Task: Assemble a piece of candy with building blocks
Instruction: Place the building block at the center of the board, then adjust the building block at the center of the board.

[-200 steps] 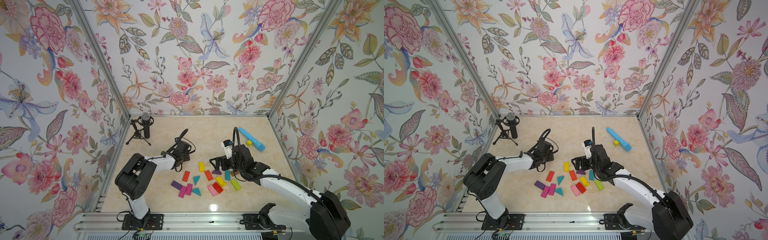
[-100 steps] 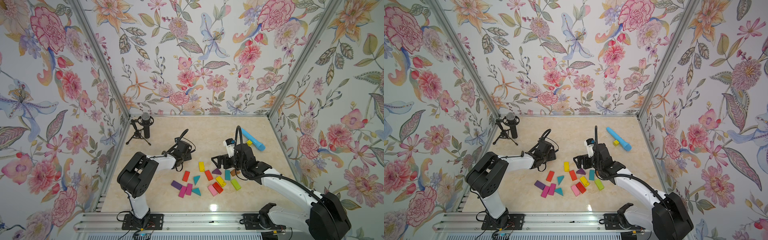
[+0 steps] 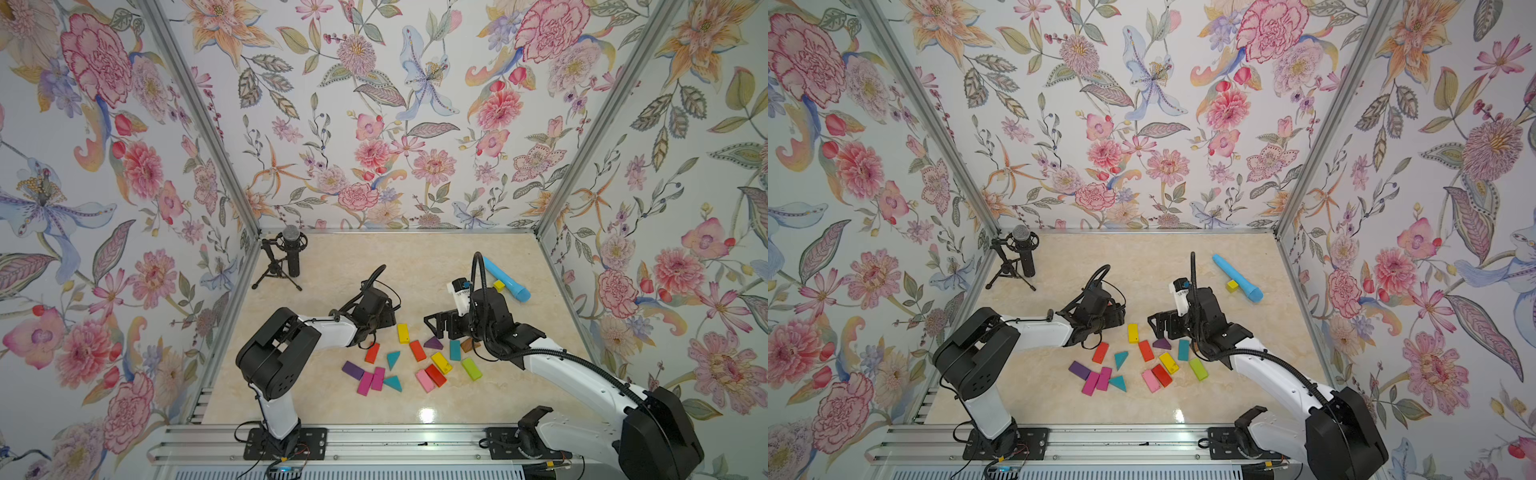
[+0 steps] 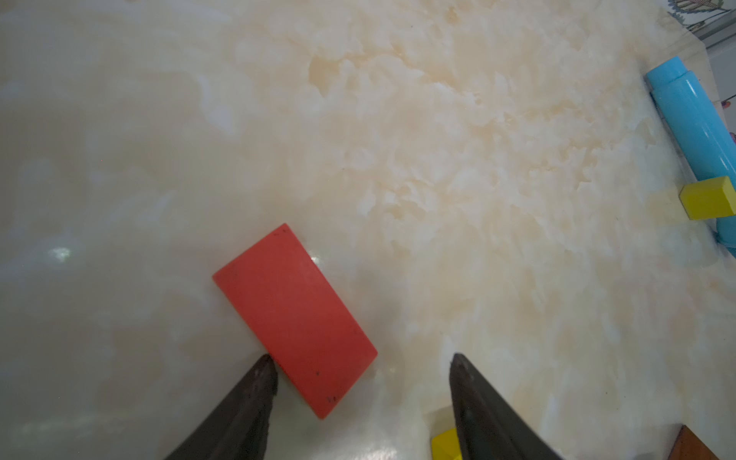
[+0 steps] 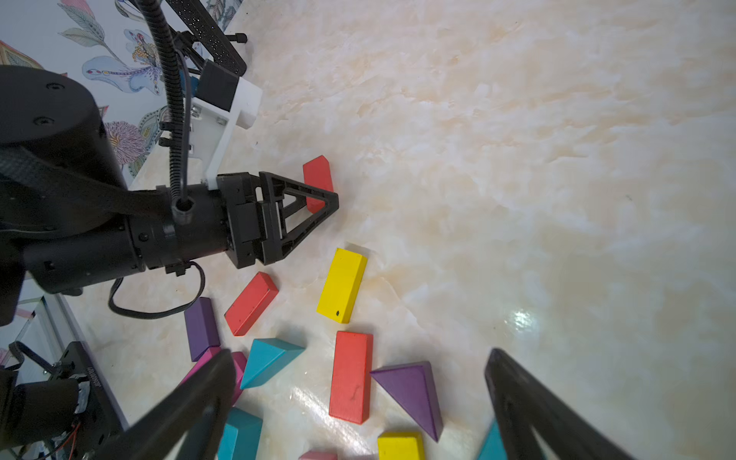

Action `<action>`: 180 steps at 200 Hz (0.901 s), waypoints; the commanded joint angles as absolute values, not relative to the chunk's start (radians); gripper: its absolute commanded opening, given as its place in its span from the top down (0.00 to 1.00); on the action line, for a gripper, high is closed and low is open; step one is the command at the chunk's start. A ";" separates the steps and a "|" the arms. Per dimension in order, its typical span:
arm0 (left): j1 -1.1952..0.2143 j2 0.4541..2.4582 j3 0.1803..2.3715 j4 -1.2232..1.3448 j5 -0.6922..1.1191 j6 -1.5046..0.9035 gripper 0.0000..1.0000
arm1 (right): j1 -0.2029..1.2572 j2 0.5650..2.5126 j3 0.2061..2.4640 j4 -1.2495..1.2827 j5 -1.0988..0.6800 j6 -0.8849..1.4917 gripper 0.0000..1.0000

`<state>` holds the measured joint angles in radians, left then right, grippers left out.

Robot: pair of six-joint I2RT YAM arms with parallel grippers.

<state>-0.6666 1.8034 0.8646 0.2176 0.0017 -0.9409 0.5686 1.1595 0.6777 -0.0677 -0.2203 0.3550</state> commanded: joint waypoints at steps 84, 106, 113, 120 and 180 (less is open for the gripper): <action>-0.670 1.926 1.000 0.233 0.057 -0.939 0.31 | 0.548 1.155 0.661 -0.088 -0.219 0.333 0.00; -0.663 1.943 1.043 0.205 0.061 -0.924 0.30 | 0.546 1.146 0.660 -0.095 -0.221 0.333 0.00; -0.664 1.937 1.048 0.193 0.060 -0.916 0.30 | 0.546 1.139 0.658 -0.099 -0.221 0.333 0.00; -0.663 1.921 1.044 0.182 0.061 -0.908 0.30 | 0.546 1.133 0.658 -0.103 -0.219 0.332 0.00; -0.704 1.619 0.931 -0.210 -0.069 -0.642 0.25 | 0.553 1.112 0.664 -0.136 -0.271 0.319 0.00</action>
<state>-0.6754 1.7447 0.9543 0.0414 0.0456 -0.7982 0.5480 1.1213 0.6724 -0.1112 -0.2295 0.3435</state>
